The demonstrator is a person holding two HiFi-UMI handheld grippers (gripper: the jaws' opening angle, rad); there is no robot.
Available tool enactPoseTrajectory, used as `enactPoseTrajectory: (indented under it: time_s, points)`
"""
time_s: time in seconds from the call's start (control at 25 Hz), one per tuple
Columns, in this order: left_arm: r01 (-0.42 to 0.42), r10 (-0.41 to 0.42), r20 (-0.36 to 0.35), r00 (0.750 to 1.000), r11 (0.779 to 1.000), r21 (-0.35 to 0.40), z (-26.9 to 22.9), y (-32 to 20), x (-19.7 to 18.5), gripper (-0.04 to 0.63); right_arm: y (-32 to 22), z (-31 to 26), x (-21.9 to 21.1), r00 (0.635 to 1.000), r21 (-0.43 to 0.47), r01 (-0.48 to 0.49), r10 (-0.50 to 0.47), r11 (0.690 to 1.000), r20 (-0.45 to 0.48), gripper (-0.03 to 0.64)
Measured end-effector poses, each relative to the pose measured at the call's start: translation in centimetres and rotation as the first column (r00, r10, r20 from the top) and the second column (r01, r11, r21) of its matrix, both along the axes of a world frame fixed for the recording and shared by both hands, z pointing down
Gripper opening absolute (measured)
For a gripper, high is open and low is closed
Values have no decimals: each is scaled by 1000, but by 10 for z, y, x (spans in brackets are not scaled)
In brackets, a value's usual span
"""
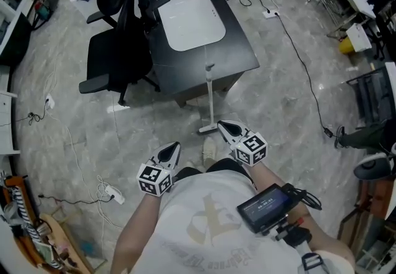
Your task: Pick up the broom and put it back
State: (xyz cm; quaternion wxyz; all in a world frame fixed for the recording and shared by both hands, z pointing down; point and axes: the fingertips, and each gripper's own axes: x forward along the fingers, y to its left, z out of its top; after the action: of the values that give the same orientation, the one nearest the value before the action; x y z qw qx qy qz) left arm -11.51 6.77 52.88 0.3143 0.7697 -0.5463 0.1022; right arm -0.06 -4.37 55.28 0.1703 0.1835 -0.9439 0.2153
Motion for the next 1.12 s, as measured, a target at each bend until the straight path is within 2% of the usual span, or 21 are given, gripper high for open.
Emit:
enactPoseTrajectory:
  time_s: [0.6, 1.12]
  points:
    - [67, -67, 15, 998, 997, -49, 10, -43, -1, 12, -70, 48, -21, 997, -21, 49, -50, 999, -52, 17]
    - [126, -123, 35, 992, 986, -106, 23, -49, -1, 12, -113, 104, -29, 990, -47, 47, -53, 998, -131, 20]
